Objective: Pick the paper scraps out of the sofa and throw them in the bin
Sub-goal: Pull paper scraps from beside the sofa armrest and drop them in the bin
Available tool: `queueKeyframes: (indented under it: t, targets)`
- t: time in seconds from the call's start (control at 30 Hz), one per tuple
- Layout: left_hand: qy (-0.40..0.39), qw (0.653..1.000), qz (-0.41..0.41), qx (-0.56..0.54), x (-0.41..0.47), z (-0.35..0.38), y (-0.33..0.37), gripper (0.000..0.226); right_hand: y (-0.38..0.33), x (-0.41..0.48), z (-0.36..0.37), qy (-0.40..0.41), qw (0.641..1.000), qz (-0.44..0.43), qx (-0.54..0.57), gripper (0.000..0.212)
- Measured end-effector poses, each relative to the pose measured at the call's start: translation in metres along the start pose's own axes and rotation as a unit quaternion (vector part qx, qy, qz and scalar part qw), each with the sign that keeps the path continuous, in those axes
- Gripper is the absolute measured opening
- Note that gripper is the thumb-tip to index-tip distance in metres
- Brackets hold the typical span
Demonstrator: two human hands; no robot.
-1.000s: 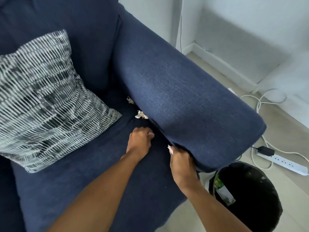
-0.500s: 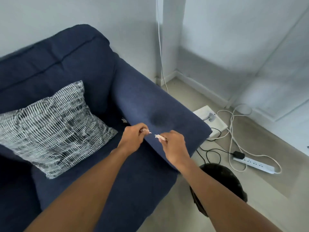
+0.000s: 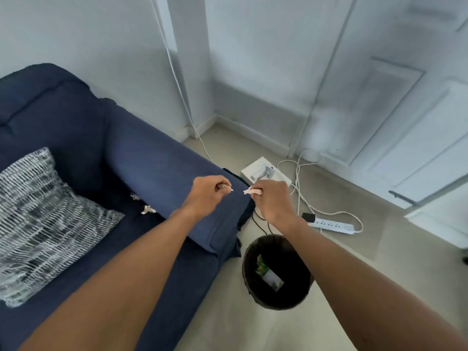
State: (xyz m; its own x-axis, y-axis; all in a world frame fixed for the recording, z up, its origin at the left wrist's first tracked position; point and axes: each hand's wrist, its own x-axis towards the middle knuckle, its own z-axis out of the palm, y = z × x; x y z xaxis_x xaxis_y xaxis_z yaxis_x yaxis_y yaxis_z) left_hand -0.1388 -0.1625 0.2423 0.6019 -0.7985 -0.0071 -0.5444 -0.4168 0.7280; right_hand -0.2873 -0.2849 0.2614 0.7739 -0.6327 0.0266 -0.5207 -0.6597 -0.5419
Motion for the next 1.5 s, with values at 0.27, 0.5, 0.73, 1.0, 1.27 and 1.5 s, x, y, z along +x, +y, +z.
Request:
queueKeyframes:
  t: [0.27, 0.5, 0.73, 1.0, 1.27, 1.5]
  targets:
    - [-0.059, 0.998, 0.034, 0.015, 0.006, 0.094, 0.041, 0.008, 0.101, -0.036, -0.022, -0.022, 0.996, 0.085, -0.009, 0.016]
    - [-0.108, 0.994, 0.015, 0.018, 0.002, 0.162, 0.04, 0.013, 0.173, -0.068, -0.004, -0.048, 0.989, 0.139, 0.004, 0.017]
    - [-0.158, 0.987, -0.027, 0.022, -0.021, 0.199, -0.002, 0.01, 0.199, -0.086, 0.047, -0.089, 0.979, 0.181, 0.02, 0.015]
    - [-0.155, 0.985, -0.071, 0.026, -0.023, 0.206, -0.034, 0.009, 0.21, -0.089, 0.076, -0.165, 0.956, 0.244, -0.001, 0.047]
    - [-0.181, 0.98, -0.08, 0.019, -0.021, 0.213, -0.033, 0.011, 0.208, -0.08, 0.063, -0.173, 0.953, 0.25, -0.005, 0.05]
    - [-0.244, 0.966, -0.076, 0.045, -0.019, 0.216, -0.029, 0.034, 0.2, -0.075, 0.052, -0.161, 0.957, 0.241, -0.005, 0.048]
